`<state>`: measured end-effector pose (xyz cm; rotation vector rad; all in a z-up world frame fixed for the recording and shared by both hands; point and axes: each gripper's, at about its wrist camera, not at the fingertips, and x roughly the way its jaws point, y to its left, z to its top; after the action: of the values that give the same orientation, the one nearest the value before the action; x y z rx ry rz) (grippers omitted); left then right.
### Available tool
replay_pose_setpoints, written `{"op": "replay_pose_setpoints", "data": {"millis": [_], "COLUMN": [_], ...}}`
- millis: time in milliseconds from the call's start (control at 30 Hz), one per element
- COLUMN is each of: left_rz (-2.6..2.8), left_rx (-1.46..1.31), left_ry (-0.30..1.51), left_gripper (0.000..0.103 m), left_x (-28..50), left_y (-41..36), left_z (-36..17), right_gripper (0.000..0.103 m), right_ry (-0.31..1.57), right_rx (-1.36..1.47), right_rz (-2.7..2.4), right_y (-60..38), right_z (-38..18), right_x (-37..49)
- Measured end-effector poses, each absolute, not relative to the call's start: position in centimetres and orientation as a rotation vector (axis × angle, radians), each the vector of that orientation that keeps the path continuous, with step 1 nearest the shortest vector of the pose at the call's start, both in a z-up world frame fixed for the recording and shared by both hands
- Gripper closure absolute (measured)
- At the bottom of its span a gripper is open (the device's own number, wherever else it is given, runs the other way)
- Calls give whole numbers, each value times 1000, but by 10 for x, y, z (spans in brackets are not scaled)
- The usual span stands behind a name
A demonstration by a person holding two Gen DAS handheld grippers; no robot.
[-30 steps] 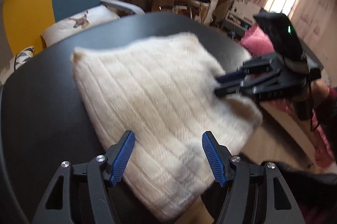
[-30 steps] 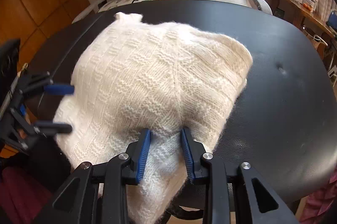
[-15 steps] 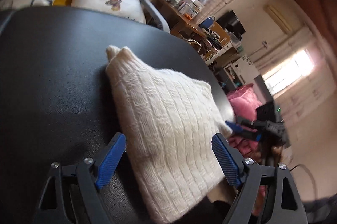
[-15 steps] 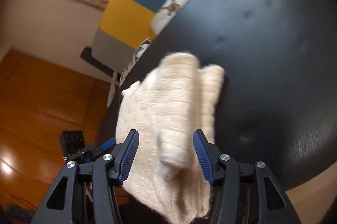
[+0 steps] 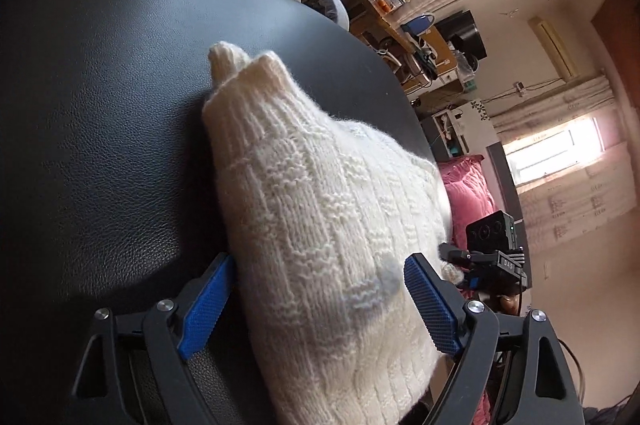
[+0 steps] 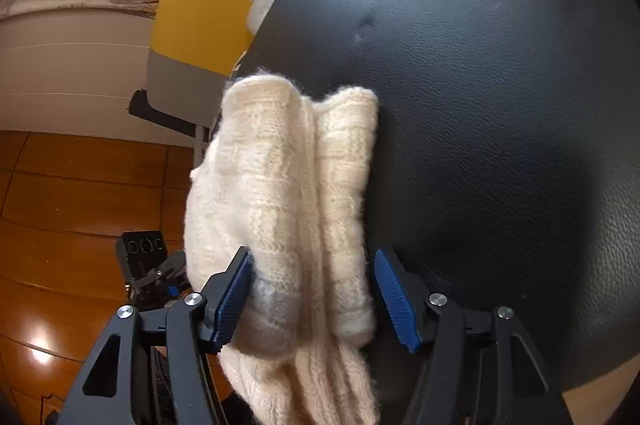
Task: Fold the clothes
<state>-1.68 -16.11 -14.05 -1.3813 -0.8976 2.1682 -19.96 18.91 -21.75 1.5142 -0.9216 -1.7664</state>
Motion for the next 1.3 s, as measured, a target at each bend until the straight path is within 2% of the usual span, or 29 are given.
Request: {"op": "replay_pose_setpoints", "data": {"millis": [367,433,500,567,667,733,833,967,1000,1033,1100,1133,1167,1300], "left_rz": [2118,2118,2145,2161,2190,2209,2238,2237,2226,2214,2199,2200,2202,2238], "left_rx": [-1442,-1443,-1435,-1434,-1435,-1432,-1415,-1425,-1445,-1465,-1472,-1467,-1462,-1434], "left_ry": [-884,-888,-863,-847,-812,-788,-798,-853,-868,-883,-893,-887,-881,-826], "left_gripper": [15,22,38,46,48,47,42,28,19,18,18,20,34,50], "left_x": [-31,-30,-28,-27,-27,-33,-31,-33,-34,-36,-37,-36,-34,-30], "left_y": [-149,-148,-147,-146,-142,-137,-135,-140,-140,-141,-143,-143,-143,-140], "left_z": [-153,-154,-151,-148,-143,-142,-146,-152,-155,-157,-158,-156,-154,-145], "right_gripper": [41,41,41,40,40,39,38,37,37,37,46,55,59,67], "right_ry": [-835,-823,-811,-800,-728,-694,-754,-827,-836,-831,-803,-794,-777,-659], "right_rx": [1492,1488,1487,1478,1430,1397,1411,1482,1484,1484,1495,1500,1500,1475], "right_rz": [-1728,-1738,-1749,-1763,-1807,-1838,-1820,-1755,-1753,-1750,-1755,-1773,-1798,-1911], "right_y": [164,163,162,159,148,143,141,137,137,135,132,129,125,107], "right_z": [-215,-214,-212,-211,-205,-203,-204,-207,-207,-207,-206,-205,-203,-185], "right_x": [-199,-199,-198,-198,-194,-189,-191,-198,-198,-198,-198,-198,-197,-188]}}
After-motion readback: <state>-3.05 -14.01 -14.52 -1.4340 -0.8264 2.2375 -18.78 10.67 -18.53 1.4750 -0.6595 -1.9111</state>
